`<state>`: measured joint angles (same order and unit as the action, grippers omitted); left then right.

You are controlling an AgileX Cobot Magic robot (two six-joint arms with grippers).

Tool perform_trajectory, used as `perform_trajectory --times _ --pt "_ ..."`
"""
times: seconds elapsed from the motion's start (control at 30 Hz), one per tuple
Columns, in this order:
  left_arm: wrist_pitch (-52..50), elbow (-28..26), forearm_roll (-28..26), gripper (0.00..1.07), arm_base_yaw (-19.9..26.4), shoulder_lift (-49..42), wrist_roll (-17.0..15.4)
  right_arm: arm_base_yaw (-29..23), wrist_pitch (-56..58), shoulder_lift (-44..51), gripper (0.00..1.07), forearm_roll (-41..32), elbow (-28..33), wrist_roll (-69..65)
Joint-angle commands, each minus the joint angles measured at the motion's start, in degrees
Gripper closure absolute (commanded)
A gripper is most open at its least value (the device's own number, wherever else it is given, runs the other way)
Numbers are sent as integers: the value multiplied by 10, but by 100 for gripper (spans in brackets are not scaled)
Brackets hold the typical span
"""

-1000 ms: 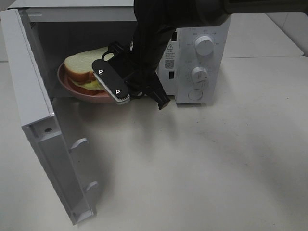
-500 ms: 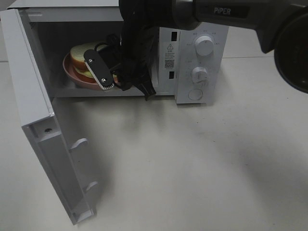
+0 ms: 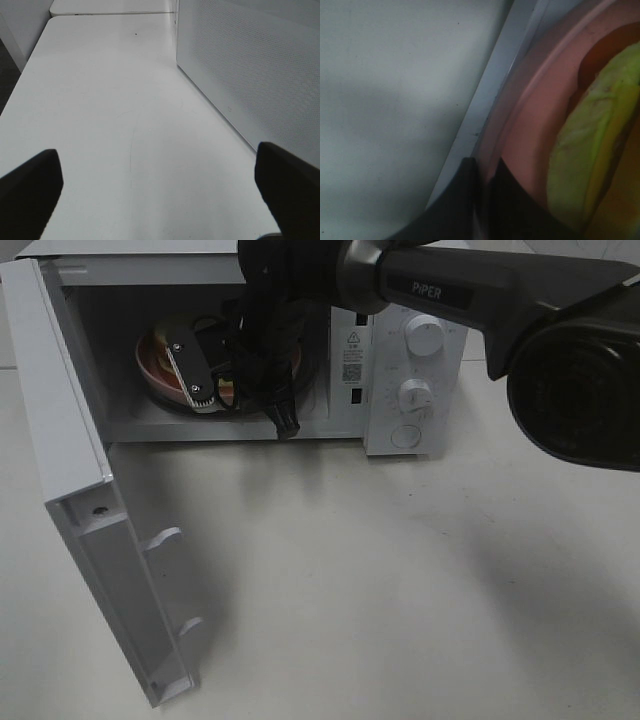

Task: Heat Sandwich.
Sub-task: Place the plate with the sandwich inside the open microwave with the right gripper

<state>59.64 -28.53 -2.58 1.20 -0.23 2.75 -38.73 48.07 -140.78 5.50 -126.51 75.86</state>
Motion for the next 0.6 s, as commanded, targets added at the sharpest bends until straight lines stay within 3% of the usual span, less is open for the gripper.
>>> perform_trajectory --times 0.03,0.4,0.6 --pt "-2 1 -3 5 1 -14 -3 1 -12 -1 103 0 -9 -7" --pt "-2 1 -3 5 1 -14 -3 4 -9 -5 95 -4 -9 -36" --pt "-2 1 -3 5 1 -14 -3 4 -9 -3 73 -4 -9 -78"
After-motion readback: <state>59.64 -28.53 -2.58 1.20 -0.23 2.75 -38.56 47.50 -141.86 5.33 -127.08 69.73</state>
